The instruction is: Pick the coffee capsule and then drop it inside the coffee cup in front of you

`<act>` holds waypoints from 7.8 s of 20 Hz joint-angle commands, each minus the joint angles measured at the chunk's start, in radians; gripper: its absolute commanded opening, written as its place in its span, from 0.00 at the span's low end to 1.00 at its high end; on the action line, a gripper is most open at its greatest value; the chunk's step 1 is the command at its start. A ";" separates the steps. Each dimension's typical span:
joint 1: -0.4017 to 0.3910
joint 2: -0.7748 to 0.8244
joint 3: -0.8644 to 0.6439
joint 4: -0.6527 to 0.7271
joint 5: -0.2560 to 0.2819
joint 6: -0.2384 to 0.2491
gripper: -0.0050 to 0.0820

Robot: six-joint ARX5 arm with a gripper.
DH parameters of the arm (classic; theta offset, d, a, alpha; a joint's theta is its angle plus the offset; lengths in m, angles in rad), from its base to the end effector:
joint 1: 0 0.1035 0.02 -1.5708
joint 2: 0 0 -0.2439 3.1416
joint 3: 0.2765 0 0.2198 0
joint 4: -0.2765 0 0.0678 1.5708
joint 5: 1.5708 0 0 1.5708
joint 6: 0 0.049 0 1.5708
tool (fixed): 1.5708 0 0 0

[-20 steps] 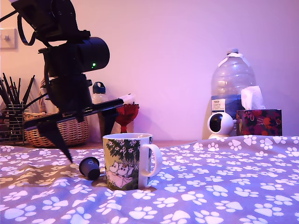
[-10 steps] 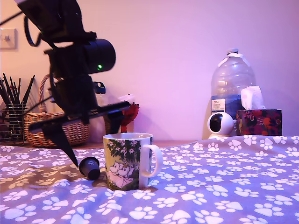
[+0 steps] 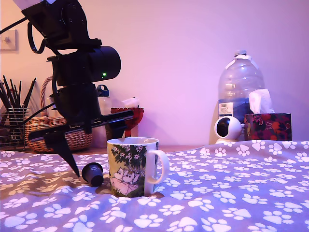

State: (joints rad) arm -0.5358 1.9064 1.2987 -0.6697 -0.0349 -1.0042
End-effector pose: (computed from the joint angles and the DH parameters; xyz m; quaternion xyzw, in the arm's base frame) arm 0.2949 -0.1731 0.1505 -0.2272 0.5972 0.1009 0.7626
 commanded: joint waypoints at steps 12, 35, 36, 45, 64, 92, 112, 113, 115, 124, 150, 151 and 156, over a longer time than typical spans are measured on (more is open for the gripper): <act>0.010 0.064 -0.002 -0.030 0.035 0.002 0.52; 0.017 0.061 0.123 -0.124 0.060 0.280 0.36; 0.017 0.061 0.143 -0.150 0.056 0.302 0.36; 0.017 0.053 0.221 -0.338 -0.030 0.568 0.36; 0.006 -0.310 0.221 -0.352 0.054 0.910 0.36; -0.163 -0.388 -0.132 0.101 0.218 0.996 0.36; -0.171 -0.119 0.056 -0.071 0.131 1.013 0.36; -0.171 -0.119 0.056 -0.071 0.131 1.013 0.36; -0.171 -0.119 0.057 -0.072 0.131 1.013 0.36; -0.171 -0.119 0.057 -0.075 0.131 1.013 0.36; -0.161 -0.121 0.063 -0.100 0.090 1.013 0.82; -0.161 -0.122 0.063 -0.100 0.090 1.013 0.82; -0.161 -0.154 0.065 -0.102 0.090 1.031 0.76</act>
State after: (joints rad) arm -0.6987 1.7756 1.3483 -0.7719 0.0563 0.0193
